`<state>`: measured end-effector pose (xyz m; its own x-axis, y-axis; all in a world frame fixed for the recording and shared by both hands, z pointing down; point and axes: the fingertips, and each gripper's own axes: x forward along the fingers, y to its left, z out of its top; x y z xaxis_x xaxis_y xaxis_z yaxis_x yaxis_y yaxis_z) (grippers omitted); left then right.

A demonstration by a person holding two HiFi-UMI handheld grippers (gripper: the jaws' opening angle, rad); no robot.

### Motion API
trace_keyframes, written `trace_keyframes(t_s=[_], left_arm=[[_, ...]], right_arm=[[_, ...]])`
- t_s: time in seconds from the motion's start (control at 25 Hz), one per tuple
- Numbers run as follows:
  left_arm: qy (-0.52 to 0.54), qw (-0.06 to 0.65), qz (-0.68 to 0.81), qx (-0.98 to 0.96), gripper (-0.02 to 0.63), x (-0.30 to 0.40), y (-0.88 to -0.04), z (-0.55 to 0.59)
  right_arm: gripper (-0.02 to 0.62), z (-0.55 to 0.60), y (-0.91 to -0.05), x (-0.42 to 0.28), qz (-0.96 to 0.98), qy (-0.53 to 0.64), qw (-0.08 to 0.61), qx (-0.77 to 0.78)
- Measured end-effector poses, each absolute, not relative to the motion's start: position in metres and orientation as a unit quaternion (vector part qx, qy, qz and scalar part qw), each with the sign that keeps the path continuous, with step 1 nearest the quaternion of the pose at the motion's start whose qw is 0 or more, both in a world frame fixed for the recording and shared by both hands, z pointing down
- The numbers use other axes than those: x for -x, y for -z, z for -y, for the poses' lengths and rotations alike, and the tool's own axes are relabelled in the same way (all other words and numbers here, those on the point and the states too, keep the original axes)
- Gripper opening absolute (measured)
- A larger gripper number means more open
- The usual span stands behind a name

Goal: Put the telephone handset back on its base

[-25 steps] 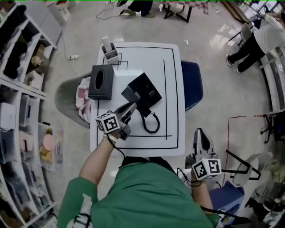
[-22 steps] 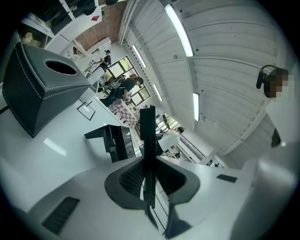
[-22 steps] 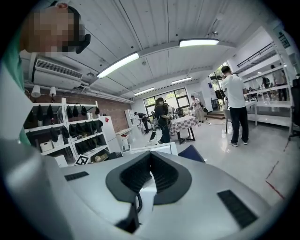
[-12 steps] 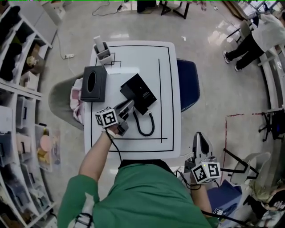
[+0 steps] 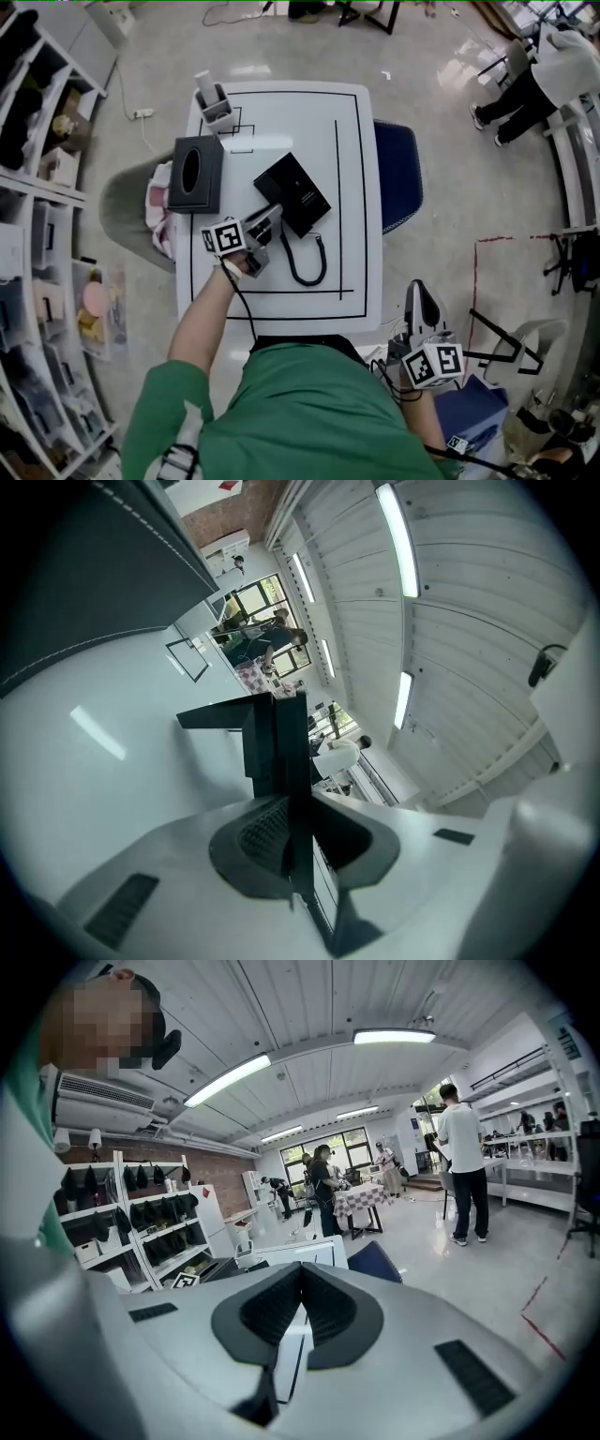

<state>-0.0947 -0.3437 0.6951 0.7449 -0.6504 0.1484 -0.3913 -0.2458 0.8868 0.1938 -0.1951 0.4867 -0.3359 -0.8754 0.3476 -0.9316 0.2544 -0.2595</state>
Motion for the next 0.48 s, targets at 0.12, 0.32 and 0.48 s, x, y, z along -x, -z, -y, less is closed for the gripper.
trace_keyframes(t_s=[0.12, 0.32, 0.48], left_arm=[[0.127, 0.514, 0.324, -0.784, 0.08, 0.092, -0.694, 0.348], [0.128, 0.525, 0.321, -0.778, 0.08, 0.097, -0.702, 0.352], [0.129, 0.533, 0.32, -0.772, 0.08, 0.098, -0.707, 0.352]], right_arm=[[0.023, 0.195, -0.489, -0.191, 0.788, -0.218, 0.066, -0.572], [0.023, 0.193, -0.488, -0.187, 0.787, -0.22, 0.066, -0.573], [0.023, 0.191, -0.486, -0.185, 0.789, -0.218, 0.065, -0.571]])
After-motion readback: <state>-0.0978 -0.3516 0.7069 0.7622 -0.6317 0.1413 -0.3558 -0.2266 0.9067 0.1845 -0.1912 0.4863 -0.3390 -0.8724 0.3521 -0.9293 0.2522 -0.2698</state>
